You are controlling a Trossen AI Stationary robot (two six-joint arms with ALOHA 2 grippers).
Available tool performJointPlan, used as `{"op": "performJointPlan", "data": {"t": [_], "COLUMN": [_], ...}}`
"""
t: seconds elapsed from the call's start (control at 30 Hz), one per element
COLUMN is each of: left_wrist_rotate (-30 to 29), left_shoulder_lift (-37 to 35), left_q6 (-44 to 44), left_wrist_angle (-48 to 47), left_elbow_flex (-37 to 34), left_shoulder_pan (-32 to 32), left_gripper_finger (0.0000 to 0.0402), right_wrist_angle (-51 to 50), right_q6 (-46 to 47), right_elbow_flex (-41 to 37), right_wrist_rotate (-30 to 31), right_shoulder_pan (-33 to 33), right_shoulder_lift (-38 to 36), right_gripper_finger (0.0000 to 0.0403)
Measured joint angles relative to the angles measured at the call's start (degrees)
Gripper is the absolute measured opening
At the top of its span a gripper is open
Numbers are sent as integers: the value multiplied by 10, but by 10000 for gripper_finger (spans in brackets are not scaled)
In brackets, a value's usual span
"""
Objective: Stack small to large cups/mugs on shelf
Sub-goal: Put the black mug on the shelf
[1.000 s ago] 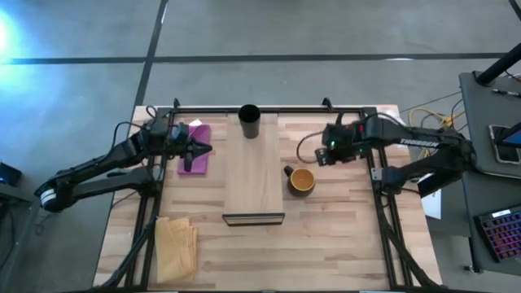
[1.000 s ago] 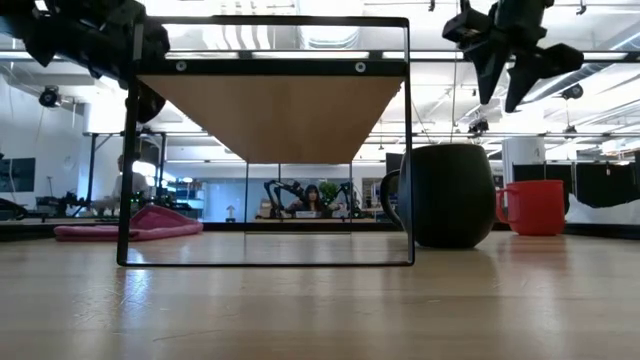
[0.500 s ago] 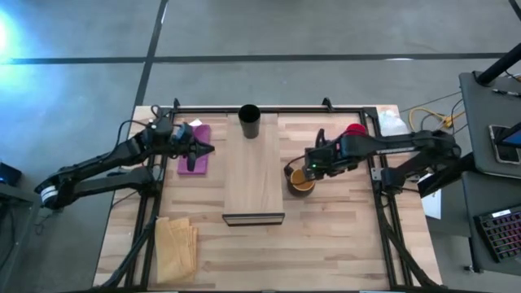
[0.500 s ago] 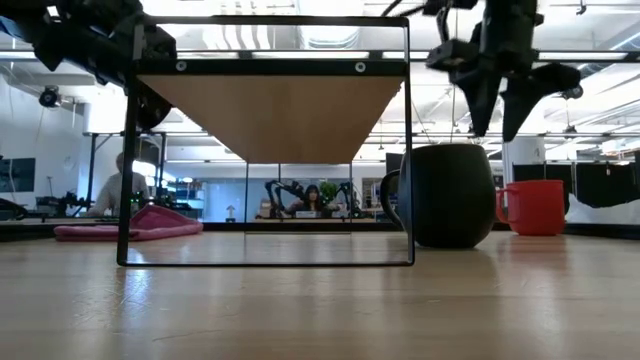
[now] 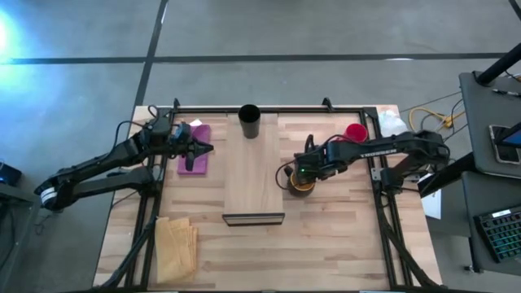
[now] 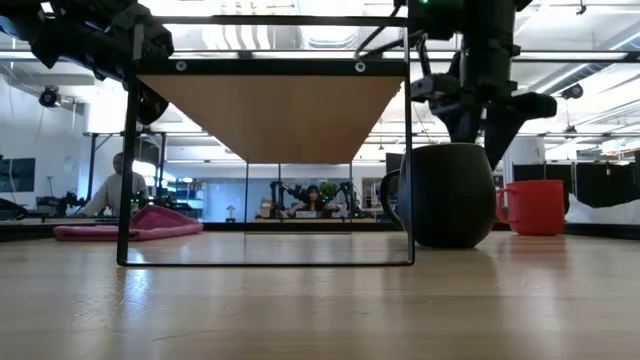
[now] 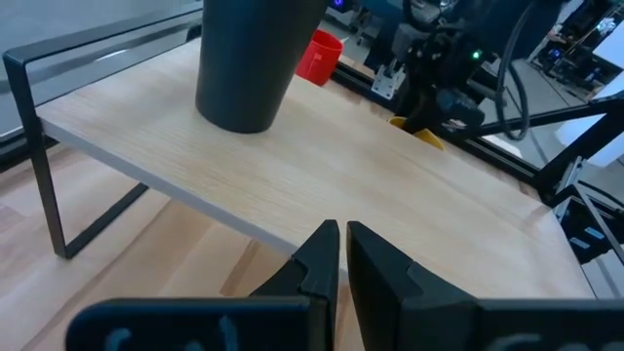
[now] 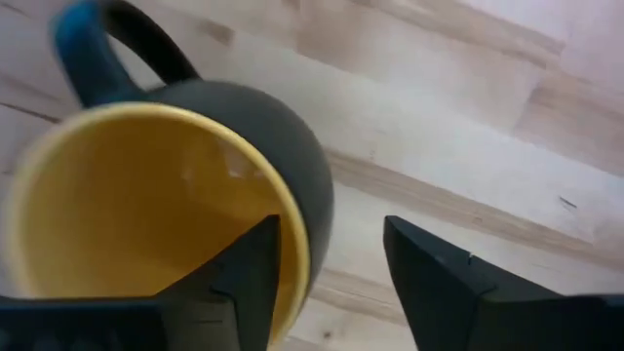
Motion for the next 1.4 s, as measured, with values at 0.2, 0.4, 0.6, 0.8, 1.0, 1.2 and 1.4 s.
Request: {"op": "performJointPlan", "data": {"t": [0.2, 0.4, 0.6, 0.8, 1.0, 1.2, 1.4], "left_wrist_rotate": [0, 0, 0, 0, 0, 0, 0], "left_shoulder_lift": [1, 7, 12, 11, 12, 24, 42], "left_q6": [0, 0, -1, -2, -2, -2, -2], "left_wrist_angle": [0, 0, 0, 0, 1, 1, 5], "left_elbow_flex": [0, 0, 0, 0, 0, 2, 2], "left_shoulder_pan": [0, 0, 0, 0, 0, 0, 0], "left_gripper_finger": [10, 10, 10, 10, 10, 10, 10], "right_wrist_angle": [5, 7, 3, -30, -197, -259, -256], "right_q6": [1, -1, -17, -63, -145, -193, -257], "right_elbow_flex": [-36, -46, -49, -21, 99, 247, 382], "right_wrist_rotate": [-24, -24, -20, -19, 8, 62, 125], "right_shoulder_pan": [0, 0, 0, 0, 0, 0, -11], "right_shoulder_lift": [7, -11, -24, -30, -36, -35, 13], "right_gripper_finger": [121, 46, 16, 14, 13, 13, 13]}}
